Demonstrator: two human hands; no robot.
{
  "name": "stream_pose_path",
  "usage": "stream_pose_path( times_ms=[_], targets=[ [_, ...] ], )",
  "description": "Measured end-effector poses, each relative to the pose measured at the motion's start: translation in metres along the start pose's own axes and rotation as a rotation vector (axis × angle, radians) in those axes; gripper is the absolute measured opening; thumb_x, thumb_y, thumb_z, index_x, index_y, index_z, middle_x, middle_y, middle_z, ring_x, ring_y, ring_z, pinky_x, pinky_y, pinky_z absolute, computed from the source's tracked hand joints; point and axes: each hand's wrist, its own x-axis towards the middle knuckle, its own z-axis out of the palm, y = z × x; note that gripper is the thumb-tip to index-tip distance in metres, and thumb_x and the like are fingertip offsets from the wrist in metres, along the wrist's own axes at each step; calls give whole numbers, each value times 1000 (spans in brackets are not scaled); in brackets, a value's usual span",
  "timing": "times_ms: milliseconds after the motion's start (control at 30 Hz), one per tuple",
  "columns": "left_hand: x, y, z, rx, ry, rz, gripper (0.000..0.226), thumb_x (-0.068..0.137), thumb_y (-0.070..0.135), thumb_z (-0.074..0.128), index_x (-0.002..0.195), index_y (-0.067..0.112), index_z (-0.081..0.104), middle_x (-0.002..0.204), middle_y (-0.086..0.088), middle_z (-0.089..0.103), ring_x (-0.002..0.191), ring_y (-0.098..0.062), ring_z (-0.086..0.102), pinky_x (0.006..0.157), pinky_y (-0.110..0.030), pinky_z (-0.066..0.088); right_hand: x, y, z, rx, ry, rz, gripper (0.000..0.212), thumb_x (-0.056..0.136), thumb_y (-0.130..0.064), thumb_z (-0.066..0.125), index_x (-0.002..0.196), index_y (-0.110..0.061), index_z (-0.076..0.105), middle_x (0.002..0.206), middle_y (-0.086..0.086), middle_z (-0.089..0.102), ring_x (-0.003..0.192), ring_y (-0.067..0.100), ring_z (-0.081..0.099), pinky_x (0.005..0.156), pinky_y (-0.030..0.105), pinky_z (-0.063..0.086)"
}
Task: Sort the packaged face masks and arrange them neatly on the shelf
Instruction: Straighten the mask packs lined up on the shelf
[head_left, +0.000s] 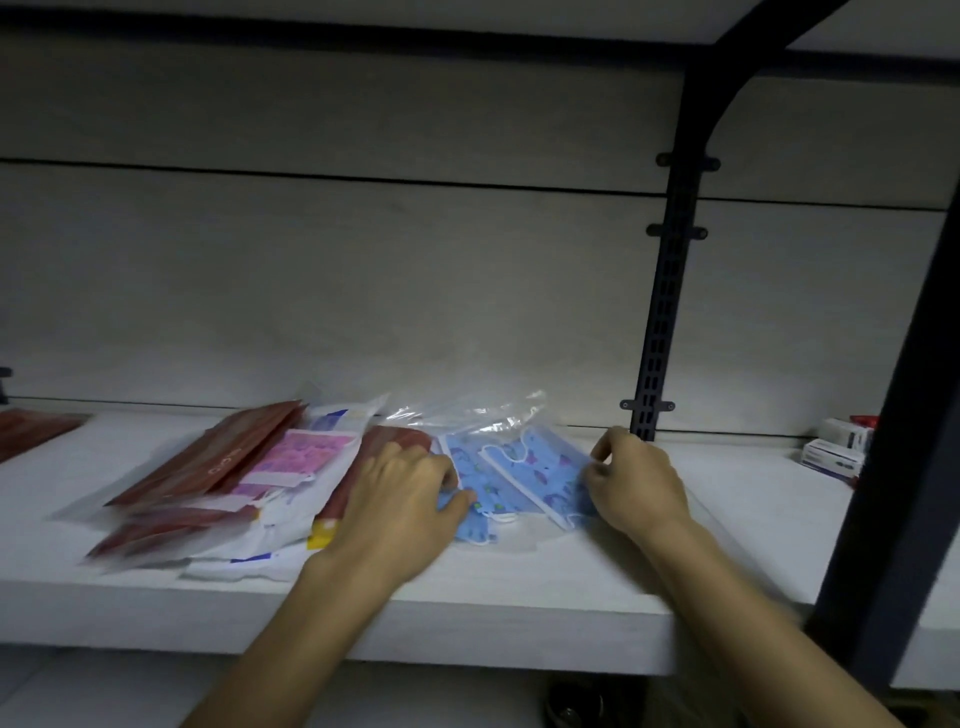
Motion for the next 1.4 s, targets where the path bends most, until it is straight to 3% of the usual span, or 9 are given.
stream_pose_path(
  times_ms=[200,333,467,733,800,900,1000,1100,1400],
  targets=[
    [0,-2,2,48,-45,-40,49,84,65,49,83,22,70,85,3,65,91,-22,57,72,-31,40,-7,2,-7,200,130,28,12,91,-13,45,101,-12,51,98,16,58,84,34,51,74,38,45],
    [0,1,-1,87,-79,-52,53,82,70,47,78,21,68,69,2,52,87,-24,56,64,-30,31,-11,1,-9,254,103,39,13,89,-10,47,100,-12,51,100,16,59,87,34,52,75,37,45],
    [1,1,-3,22,-114,-60,41,83,63,55,104,31,70,100,6,66,102,-20,54,79,-29,40,-12,-1,-8,255,73,58,11,88,-11,49,98,-12,52,102,15,60,92,36,56,78,39,48],
    [1,3,-7,-28,-129,-15,24,88,42,56,109,35,67,103,12,68,99,-20,52,82,-27,39,-13,0,-9,268,71,83,10,87,-12,49,96,-15,51,102,14,60,92,36,56,80,40,48],
    [1,3,-7,51,-151,-13,29,90,52,49,92,29,65,91,7,62,93,-22,49,74,-30,33,-13,0,-9,264,72,94,10,87,-12,49,96,-15,50,103,15,60,93,36,56,79,39,47],
    [2,5,-4,145,-195,-57,52,87,69,39,63,23,41,74,4,42,88,-23,48,68,-32,25,-12,1,-8,263,74,103,10,87,-13,49,97,-15,50,102,14,60,91,36,56,78,39,47],
    [4,3,0,156,-256,-70,52,85,72,38,90,27,64,96,2,57,105,-23,50,80,-33,34,-11,2,-7,271,79,110,9,87,-13,50,95,-16,51,98,13,61,89,35,56,76,38,47],
    [3,2,2,105,-229,-73,54,86,68,42,118,30,64,116,5,60,112,-21,48,92,-32,37,-11,2,-7,278,86,110,9,87,-13,50,94,-16,52,94,11,59,87,34,56,75,37,47],
    [-2,8,-8,-66,24,-25,34,90,34,53,123,31,61,99,6,69,99,-22,56,86,-31,39,-8,5,-6,318,110,120,9,87,-11,50,94,-16,52,94,9,59,82,30,51,70,31,39]
  ],
)
